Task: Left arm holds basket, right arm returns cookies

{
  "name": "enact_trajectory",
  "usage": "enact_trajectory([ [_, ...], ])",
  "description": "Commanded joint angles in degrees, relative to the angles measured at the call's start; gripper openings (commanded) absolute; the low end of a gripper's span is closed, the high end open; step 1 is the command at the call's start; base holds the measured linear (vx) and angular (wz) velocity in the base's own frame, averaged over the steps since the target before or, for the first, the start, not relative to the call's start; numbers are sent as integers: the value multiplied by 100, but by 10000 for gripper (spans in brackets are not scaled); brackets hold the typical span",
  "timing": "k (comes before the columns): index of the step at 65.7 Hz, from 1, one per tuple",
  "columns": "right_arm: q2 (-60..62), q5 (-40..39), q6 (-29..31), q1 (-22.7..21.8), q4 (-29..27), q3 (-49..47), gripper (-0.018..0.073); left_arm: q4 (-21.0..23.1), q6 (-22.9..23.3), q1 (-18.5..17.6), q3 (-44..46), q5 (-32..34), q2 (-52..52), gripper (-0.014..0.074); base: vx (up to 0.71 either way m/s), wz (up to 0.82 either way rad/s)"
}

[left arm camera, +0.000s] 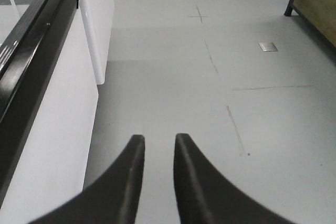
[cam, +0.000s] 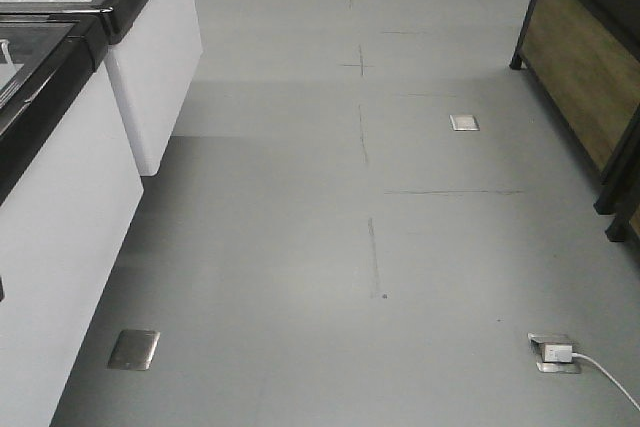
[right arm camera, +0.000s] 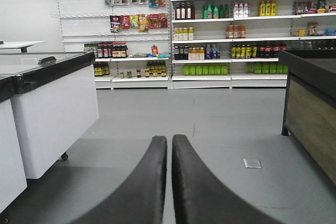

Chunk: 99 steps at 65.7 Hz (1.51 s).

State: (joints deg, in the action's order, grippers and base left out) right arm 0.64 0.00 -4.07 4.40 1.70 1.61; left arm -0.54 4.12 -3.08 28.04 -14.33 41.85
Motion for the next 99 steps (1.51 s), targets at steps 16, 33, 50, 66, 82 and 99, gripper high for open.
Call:
enact_trajectory([
  [16, 73, -417, 35, -40, 55, 98, -11, 54, 16, 4, 316, 256, 6, 465, 0, 0],
  [33, 73, -417, 35, -40, 55, 98, -11, 199, 23, 4, 316, 6, 6, 489, 0, 0],
  [50, 73, -417, 35, -40, 55, 98, -11, 354, 866, 320, 1308, -1872, 658, 485, 0, 0],
  [66, 73, -417, 35, -40, 55, 98, -11, 1056, 1055, 1117, 2708, -2826, 1633, 485, 0, 0],
  [82, 79, -417, 37, -39, 55, 98, -10, 2701, 617, 2400, 3616, -3485, 2170, 485, 0, 0],
  [99, 79, -417, 37, -39, 55, 98, -10, 5336, -336, 4245, 4048, -4081, 2445, 487, 0, 0],
])
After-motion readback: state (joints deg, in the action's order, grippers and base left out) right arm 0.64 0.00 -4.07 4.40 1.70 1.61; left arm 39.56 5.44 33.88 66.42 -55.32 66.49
